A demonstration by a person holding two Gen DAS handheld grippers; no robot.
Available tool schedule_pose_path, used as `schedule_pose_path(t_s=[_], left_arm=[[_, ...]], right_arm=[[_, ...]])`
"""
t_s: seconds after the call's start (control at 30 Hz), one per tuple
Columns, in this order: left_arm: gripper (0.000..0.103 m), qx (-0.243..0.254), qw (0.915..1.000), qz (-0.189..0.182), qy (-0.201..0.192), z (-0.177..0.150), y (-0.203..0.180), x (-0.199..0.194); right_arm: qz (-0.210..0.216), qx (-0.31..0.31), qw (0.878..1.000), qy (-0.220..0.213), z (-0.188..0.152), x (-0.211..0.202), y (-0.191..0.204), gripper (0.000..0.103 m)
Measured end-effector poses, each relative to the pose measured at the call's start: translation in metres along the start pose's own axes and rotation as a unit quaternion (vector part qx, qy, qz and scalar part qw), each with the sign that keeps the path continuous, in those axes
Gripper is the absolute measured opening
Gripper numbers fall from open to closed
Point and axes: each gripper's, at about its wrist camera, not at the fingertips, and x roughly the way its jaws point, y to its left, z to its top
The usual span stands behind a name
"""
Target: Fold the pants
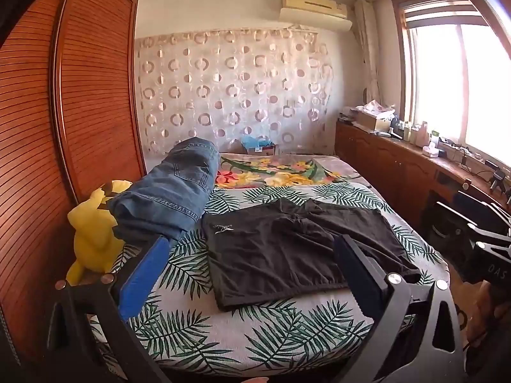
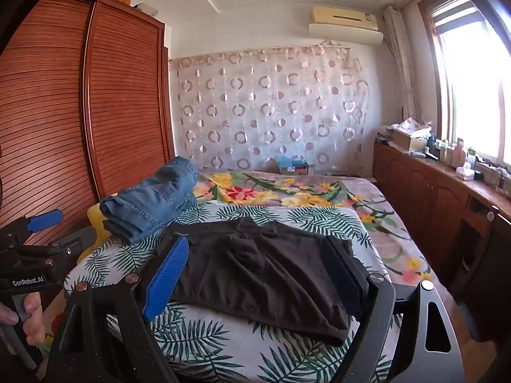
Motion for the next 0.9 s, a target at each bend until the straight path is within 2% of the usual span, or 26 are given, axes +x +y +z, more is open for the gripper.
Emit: schedule_pose_path(t_s=[0.9], left_arm=[[0.103,-0.001,1.0,-0.004,-0.002,-0.0004,-0.003,0.0011]], right_arm=[[-0.004,-0.002,1.0,0.009,-0.0014,-0.0007,0.0049,0.086]])
